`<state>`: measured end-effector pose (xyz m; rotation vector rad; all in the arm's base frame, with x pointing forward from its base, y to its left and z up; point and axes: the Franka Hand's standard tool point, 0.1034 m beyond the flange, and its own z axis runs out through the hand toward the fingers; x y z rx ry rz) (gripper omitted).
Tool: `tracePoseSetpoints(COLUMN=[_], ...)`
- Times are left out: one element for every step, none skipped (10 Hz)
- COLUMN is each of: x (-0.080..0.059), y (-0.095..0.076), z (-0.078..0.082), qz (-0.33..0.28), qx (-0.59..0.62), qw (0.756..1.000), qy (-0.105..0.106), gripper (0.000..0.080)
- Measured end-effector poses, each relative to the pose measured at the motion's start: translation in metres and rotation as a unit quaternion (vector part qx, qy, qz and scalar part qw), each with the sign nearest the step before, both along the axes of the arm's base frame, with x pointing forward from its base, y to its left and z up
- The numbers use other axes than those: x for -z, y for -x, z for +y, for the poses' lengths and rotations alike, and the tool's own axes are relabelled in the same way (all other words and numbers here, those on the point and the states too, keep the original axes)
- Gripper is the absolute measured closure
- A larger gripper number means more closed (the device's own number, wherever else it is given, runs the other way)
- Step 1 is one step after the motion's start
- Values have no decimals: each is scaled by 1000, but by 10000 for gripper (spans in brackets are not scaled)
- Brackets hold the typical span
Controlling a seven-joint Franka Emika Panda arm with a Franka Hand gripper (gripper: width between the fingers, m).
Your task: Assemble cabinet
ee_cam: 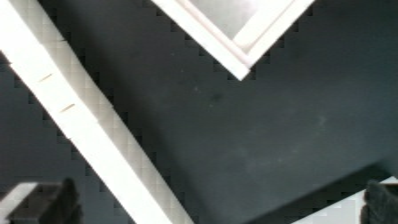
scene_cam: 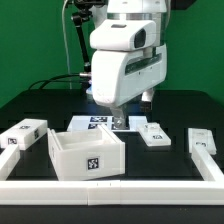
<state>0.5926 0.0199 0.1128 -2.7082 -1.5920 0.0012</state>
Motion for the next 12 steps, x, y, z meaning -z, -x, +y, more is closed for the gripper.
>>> tracePoseSetpoints(x=[0, 0, 0, 0, 0, 1, 8, 14, 18, 21, 23, 23], y=[0, 0, 0, 0, 0, 0, 10, 29, 39, 43, 47, 47], z=[0, 0, 0, 0, 0, -2, -9, -18, -22, -26, -30, -29], qz=[0, 0, 0, 0, 0, -8, -34, -34, -24, -20, -16, -16], qx=[0, 0, 0, 0, 0, -17, -69, -122, -150, -176, -187, -185], qw=[1000, 1000, 1000, 1000, 1000, 1000, 997, 992, 988, 984, 982, 983], qy=[0, 0, 0, 0, 0, 0, 0, 2, 4, 8, 13, 13], gripper=[1, 1, 1, 1, 1, 1, 1, 1, 1, 1, 1, 1])
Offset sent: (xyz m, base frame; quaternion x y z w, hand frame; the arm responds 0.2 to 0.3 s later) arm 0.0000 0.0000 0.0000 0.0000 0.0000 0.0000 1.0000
